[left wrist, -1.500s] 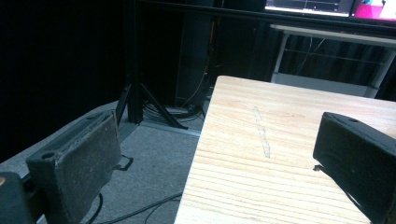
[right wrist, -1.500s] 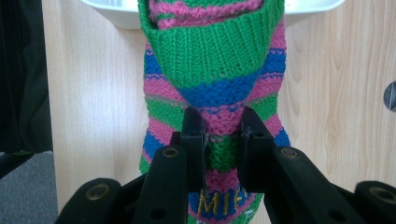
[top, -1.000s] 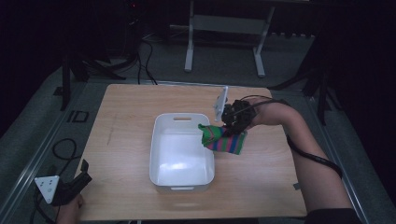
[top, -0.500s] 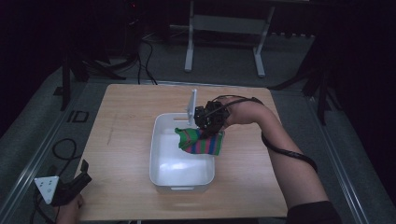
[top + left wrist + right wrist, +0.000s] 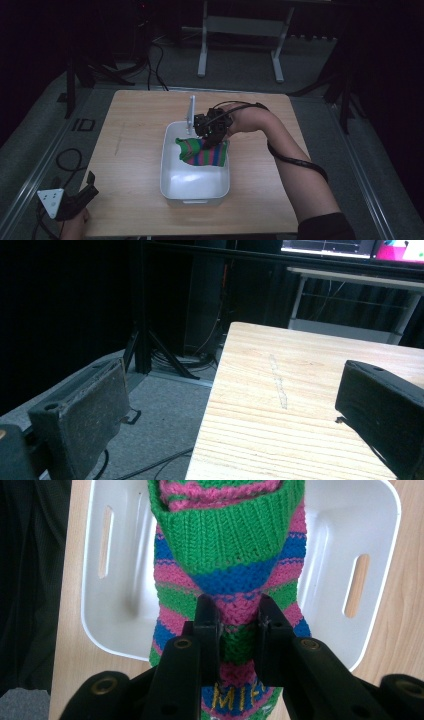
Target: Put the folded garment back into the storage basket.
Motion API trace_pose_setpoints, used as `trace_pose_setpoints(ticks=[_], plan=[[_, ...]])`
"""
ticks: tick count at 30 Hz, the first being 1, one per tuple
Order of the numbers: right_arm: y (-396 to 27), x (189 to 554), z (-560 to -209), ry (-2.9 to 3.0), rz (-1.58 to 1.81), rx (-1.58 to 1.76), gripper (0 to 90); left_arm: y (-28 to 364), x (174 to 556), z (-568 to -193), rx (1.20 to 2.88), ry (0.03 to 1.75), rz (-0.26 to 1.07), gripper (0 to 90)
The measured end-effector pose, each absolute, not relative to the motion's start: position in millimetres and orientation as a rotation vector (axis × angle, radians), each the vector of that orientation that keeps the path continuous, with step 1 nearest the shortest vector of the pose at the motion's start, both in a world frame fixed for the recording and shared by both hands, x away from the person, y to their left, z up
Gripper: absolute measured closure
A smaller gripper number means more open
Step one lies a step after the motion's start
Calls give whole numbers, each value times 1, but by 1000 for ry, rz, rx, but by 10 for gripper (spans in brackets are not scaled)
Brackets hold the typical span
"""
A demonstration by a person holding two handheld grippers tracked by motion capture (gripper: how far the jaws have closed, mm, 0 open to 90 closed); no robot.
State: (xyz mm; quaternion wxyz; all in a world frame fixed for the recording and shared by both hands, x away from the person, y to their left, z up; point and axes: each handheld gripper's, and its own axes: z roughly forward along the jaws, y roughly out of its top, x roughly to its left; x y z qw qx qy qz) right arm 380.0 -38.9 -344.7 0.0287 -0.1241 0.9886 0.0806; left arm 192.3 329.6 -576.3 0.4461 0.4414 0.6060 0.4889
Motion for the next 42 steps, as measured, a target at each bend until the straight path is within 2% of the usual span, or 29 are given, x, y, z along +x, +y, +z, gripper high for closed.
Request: trace_pose_setpoints(ticks=[12,27,37,40,42], plan=[[-35,389,-375,3075,219,-393,754,329,192,-576,1098,1497,1213,14],[-30,403,-445,3132,173,-315,753,329,192,-576,1106,1492,1216,14],[-28,399,-480,3153,113,-322,743,329,192,-576,1107,1490,1217,14],[-24,397,-487,3138,102,-340,707,329,192,-576,1108,1490,1217,14],[-23,398,-489,3143,94,-310,600,329,192,-576,1108,1489,1216,14]])
